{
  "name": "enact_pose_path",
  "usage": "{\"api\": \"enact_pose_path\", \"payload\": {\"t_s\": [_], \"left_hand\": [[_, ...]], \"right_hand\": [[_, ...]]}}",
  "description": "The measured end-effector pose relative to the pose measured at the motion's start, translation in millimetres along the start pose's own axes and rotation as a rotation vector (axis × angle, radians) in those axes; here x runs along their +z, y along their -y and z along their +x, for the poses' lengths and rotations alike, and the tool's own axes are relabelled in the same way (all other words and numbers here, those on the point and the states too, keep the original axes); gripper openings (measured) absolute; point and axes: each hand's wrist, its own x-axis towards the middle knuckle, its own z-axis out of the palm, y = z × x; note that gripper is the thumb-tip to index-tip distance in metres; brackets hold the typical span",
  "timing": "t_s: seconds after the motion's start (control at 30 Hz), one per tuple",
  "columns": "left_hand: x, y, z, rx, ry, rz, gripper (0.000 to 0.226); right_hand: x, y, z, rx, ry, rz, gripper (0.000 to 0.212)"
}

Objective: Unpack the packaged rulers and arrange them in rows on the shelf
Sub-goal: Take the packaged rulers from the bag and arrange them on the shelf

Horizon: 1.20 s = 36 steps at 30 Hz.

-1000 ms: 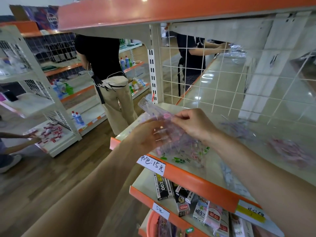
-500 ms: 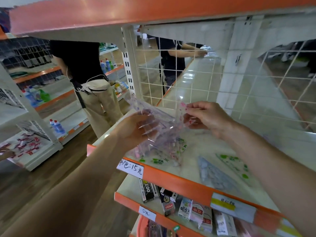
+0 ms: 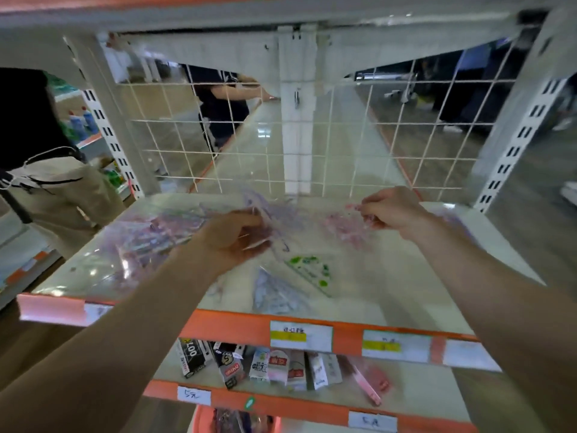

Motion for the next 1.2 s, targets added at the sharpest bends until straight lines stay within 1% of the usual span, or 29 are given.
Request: {"api": "enact_pose_path", "payload": {"t_s": [0.07,0.1,0.17,0.2,0.23,0.27,0.3,0.37,0.4,0.43,0.5,0.63,0.77,0.9,1.07,1.2], "left_hand": [[14.8,4.0,2.0,-0.003,0.033,0.009,0.019],[21.1,5.1,2.1,-0.003,0.040,0.014,0.018],[30.1,6.3,1.2,0.000,0.052,0.031,0.019],[32.9,6.3,0.5,0.005,0.061,0.041,0.020],[34.9,6.1,-0.2,0.009,0.076,0.054,0.019],[36.1,5.8,-0.5,0.013,0.092,0.066,0.019],[36.9,5.8,-1.0,0.018,0.102,0.072,0.019],[38.7,5.7,-2.2,0.034,0.099,0.076,0.021],[39.5,5.5,-2.8,0.039,0.097,0.081,0.021],[40.0,5.2,-4.1,0.041,0.099,0.087,0.021],[38.2,3.4,-6.5,0.046,0.099,0.089,0.019],[29.0,-3.3,-6.2,0.052,0.103,0.060,0.020],[28.1,-5.4,-3.6,0.030,0.125,0.084,0.019],[38.4,-3.4,-1.1,-0.012,0.161,0.032,0.019],[51.4,1.2,1.5,-0.037,0.130,0.033,0.019],[54.4,-2.4,-0.1,-0.030,0.147,0.065,0.017]], "right_hand": [[1.7,-6.9,1.1,0.009,0.013,-0.002,0.021],[3.1,-8.5,1.1,-0.013,0.017,-0.057,0.019],[3.3,-4.9,-1.8,-0.123,-0.021,-0.332,0.021],[2.5,0.4,-6.3,-0.186,-0.050,-0.427,0.023],[2.4,7.0,-11.6,-0.246,-0.053,-0.438,0.023],[3.4,13.3,-17.7,-0.277,0.000,-0.362,0.023],[5.4,20.0,-25.0,-0.276,0.101,-0.236,0.024],[11.8,31.5,-39.9,-0.184,0.380,0.002,0.020],[15.8,33.3,-44.1,-0.169,0.467,0.011,0.014],[19.6,34.0,-46.7,-0.181,0.499,-0.014,0.008],[23.6,33.9,-47.8,-0.195,0.483,-0.032,0.011],[18.2,32.6,-46.7,-0.138,0.429,0.086,0.011],[9.1,30.9,-44.6,-0.146,0.368,0.173,0.009],[5.1,29.1,-45.8,-0.130,0.371,0.199,0.008],[8.1,26.7,-46.8,-0.072,0.408,0.332,0.006],[9.2,26.4,-49.2,-0.096,0.343,0.324,0.009]]}}
